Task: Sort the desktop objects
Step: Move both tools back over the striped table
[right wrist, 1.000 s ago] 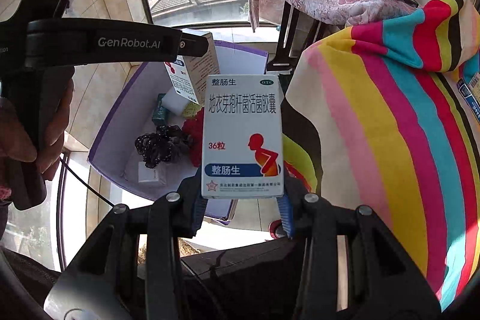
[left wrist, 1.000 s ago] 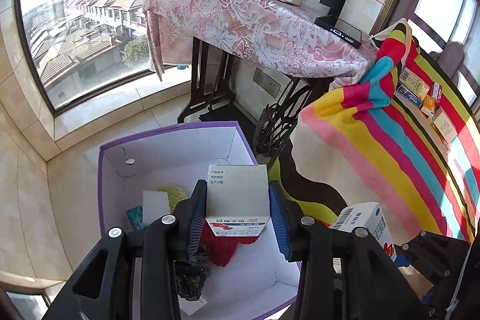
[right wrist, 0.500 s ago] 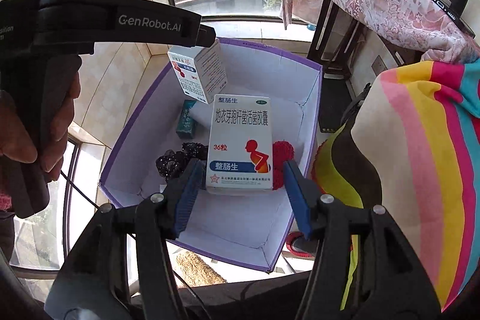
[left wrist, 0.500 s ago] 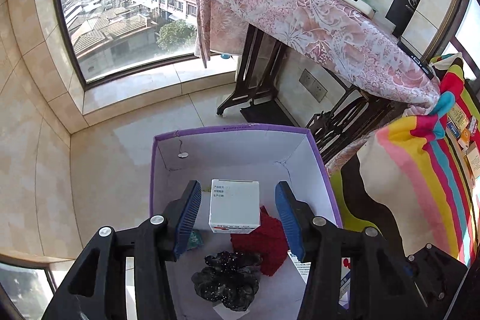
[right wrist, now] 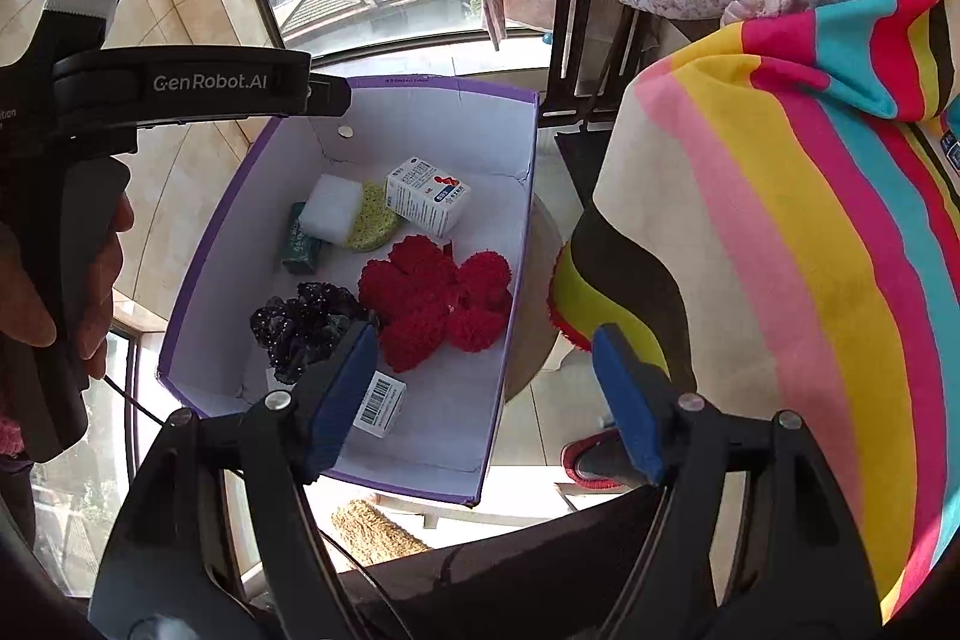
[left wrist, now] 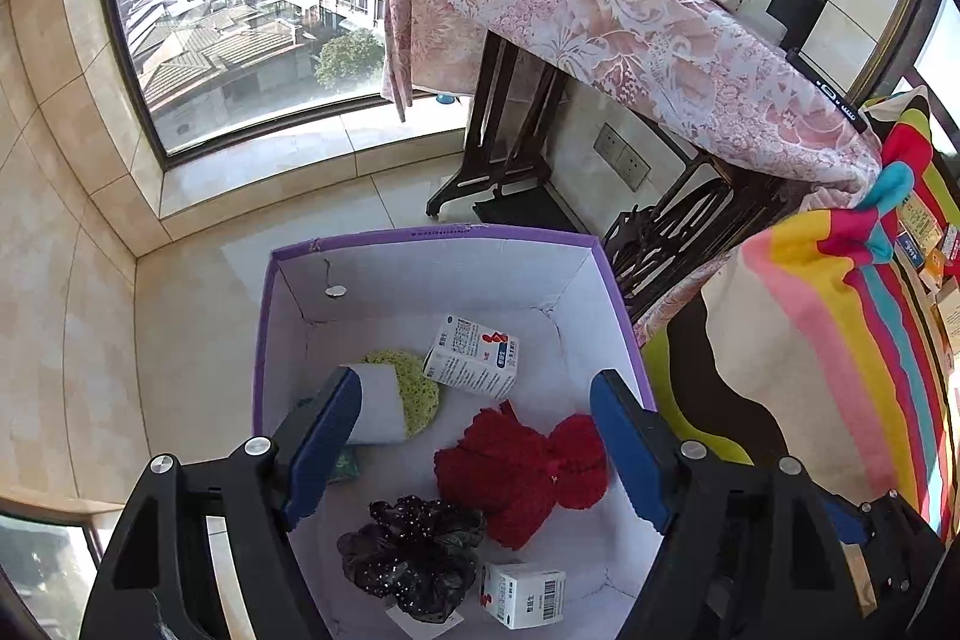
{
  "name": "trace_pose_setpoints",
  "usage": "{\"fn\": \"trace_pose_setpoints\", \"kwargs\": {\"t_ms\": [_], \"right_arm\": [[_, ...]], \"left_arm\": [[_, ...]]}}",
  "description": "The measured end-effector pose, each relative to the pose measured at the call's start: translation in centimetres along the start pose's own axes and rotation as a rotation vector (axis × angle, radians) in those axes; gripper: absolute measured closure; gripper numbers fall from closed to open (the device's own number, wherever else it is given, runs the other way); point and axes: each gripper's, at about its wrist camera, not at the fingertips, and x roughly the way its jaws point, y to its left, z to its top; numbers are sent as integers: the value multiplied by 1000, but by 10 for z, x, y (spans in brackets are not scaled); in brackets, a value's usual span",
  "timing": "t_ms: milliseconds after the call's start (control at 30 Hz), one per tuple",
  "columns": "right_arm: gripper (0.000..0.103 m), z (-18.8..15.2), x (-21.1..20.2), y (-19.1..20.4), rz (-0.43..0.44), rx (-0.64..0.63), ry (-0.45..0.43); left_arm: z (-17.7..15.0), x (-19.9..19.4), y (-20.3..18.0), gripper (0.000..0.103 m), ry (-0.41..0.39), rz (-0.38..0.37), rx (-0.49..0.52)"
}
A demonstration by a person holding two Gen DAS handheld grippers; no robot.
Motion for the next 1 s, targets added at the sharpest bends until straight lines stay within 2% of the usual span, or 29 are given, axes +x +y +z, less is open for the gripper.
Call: {"fn": "trace_pose_setpoints", "kwargs": {"t_ms": [233, 533, 633, 700, 733, 800, 867, 1000], "right_arm": [[23, 0, -28, -27, -29, 95, -68], [23, -15, -58, -48, -5, 141, -145], [23, -21, -87, -69, -3, 163, -216], [22, -24, -111, -92, -63, 189, -277], [15, -28, -119, -108, -111, 213, -288], [10, -36, -129, -144, -223, 276, -280], [10, -54, -135, -197, -333, 378, -224], [10, -95, -142, -296, -467, 577, -139]], "left_arm": [[-1, -8, -45, 24, -9, -56, 78], [0, -30, -120, 23, -52, -116, 237], [1, -37, -145, 23, -65, -137, 282], [6, -42, -164, 23, -78, -157, 322], [8, -45, -176, 22, -86, -172, 346], [13, -51, -205, 20, -105, -215, 402], [15, -52, -242, 19, -122, -245, 486], [22, -31, -320, 19, -137, -304, 620]]}}
